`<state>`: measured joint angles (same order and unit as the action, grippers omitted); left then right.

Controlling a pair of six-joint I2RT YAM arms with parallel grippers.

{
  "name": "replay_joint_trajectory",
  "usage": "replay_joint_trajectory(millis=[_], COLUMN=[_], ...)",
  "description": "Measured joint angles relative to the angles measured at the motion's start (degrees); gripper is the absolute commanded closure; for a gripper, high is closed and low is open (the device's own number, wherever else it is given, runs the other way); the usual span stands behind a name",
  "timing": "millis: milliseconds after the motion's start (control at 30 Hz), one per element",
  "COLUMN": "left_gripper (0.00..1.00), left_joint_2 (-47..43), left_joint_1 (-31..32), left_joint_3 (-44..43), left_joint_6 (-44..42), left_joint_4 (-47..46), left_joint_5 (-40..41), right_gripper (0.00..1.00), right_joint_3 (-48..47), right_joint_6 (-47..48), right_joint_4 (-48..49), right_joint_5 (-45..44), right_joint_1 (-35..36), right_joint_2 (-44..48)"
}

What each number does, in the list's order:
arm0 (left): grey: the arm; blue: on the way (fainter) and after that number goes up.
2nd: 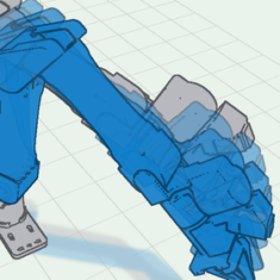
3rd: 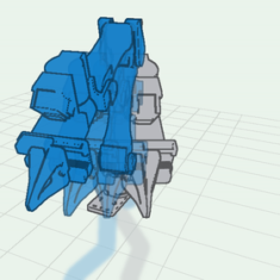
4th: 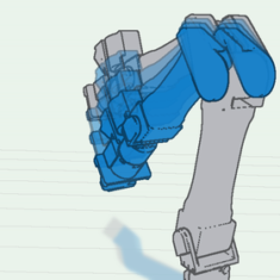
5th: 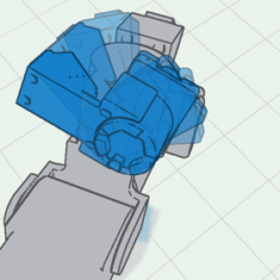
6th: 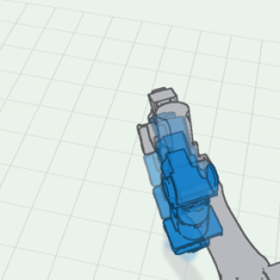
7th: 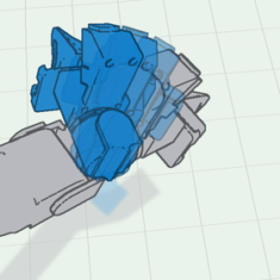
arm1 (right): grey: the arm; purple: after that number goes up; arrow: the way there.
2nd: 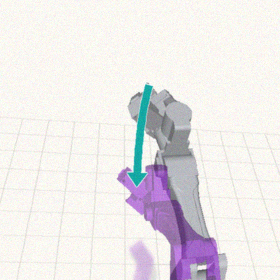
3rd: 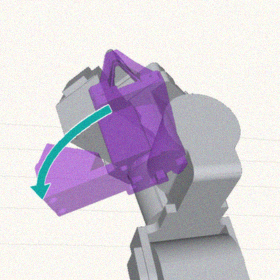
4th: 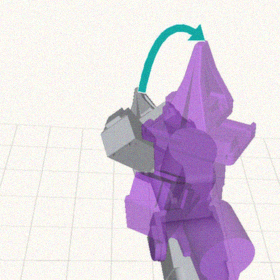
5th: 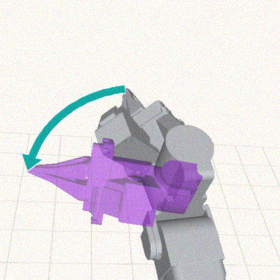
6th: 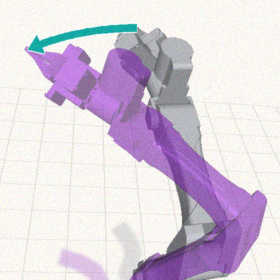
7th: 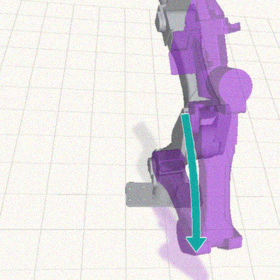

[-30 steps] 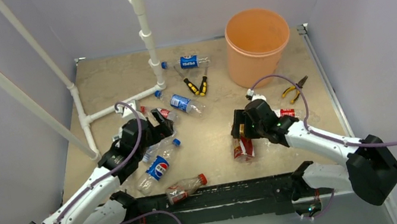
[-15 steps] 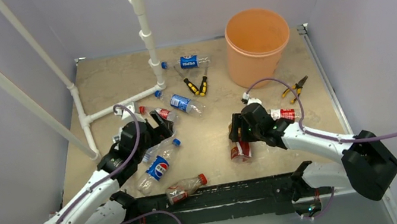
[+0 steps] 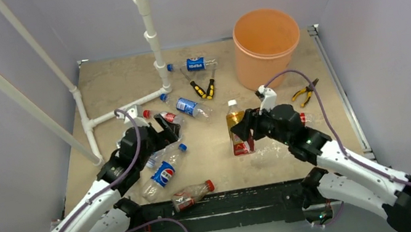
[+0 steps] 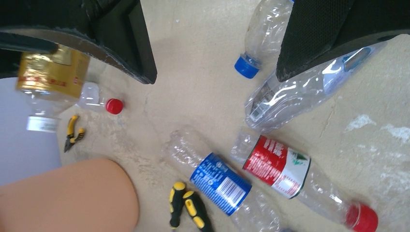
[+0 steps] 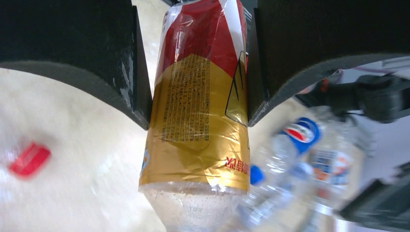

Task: Put the plastic bottles in the bin
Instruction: Pick up the plastic bottle at the center of the board.

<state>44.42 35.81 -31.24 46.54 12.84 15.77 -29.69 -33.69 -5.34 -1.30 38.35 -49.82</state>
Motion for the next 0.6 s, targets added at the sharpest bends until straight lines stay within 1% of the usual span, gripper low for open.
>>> replay_joint_trajectory(millis=[100, 200, 300, 400, 500, 600], left_gripper=[0.03, 0.01, 0.01, 0.01, 0.01, 0.01], left_joint_2=[-1.42, -4.66, -8.83, -11.76, -10.12, -5.09], left_joint_1=[0.00, 0.00, 0.00, 0.00, 0.00, 0.00], left_joint_3=[-0.46, -0.44, 0.92, 3.41, 3.89, 4.76], left_joint_6=[-0.90, -2.14, -3.28, -3.76, -3.67, -1.81], left_joint_4=[-1.68, -6.84, -17.27, -28.98, -37.99, -47.67], left_joint_5=[-0.87, -3.87, -9.88, -17.46, -25.20, -33.92], right_gripper=[0.46, 0.46, 0.48, 0.50, 0.51, 0.51], right_joint_3=[-0.44, -1.49, -2.75, -2.84, -2.08, 0.46], right_joint_6=[3.04, 5.18, 5.92, 4.74, 2.27, -1.46], right_joint_4=[4.31, 9.38, 14.21, 19.26, 25.79, 34.93], right_joint_5=[4.07, 6.97, 9.18, 12.66, 16.28, 19.37], right_joint_1=[0.02, 0.09, 0.22, 0.22, 0.22, 0.24], right_joint_2=[6.56, 11.61, 13.73, 14.21, 13.70, 12.94])
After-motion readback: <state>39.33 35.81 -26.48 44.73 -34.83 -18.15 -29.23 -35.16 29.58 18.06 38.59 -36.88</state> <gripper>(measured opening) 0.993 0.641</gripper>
